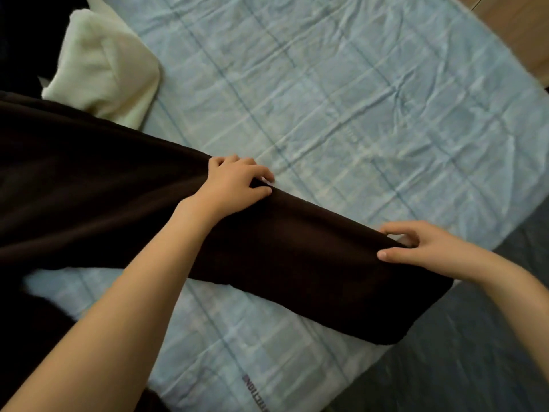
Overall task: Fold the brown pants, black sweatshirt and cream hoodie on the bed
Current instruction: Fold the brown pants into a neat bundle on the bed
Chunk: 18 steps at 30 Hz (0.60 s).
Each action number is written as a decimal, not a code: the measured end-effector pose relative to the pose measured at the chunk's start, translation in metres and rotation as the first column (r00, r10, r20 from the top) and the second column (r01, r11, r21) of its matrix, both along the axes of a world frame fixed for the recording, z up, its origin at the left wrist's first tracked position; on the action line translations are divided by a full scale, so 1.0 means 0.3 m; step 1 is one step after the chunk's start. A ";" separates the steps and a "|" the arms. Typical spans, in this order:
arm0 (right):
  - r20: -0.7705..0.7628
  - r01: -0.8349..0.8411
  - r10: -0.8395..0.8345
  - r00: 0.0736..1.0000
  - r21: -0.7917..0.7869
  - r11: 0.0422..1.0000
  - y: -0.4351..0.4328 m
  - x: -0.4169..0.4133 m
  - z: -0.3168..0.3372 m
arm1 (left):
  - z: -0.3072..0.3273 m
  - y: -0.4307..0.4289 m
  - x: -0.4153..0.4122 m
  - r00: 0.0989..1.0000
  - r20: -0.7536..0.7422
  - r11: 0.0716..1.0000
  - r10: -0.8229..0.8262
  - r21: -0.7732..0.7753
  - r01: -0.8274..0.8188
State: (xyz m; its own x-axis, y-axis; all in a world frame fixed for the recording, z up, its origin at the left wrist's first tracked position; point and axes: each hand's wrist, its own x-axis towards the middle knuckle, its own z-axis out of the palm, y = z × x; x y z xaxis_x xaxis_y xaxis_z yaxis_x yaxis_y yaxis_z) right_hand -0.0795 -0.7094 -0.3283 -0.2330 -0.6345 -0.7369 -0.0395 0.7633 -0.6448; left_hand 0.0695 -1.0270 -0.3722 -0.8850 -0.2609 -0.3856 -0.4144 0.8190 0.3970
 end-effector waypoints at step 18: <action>-0.879 -0.360 0.174 0.444 0.003 0.933 -0.191 0.330 -0.224 | -0.152 0.237 0.153 0.976 -0.217 0.955 0.011 -0.288 -0.075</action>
State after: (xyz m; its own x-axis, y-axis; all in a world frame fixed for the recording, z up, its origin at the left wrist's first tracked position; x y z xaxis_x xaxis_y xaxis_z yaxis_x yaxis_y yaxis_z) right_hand 0.0196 -0.7666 -0.3954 -0.4796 -0.8648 -0.1486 -0.8214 0.5020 -0.2707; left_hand 0.1154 -0.9557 -0.4177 -0.9230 -0.3737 -0.0922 -0.3849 0.8954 0.2239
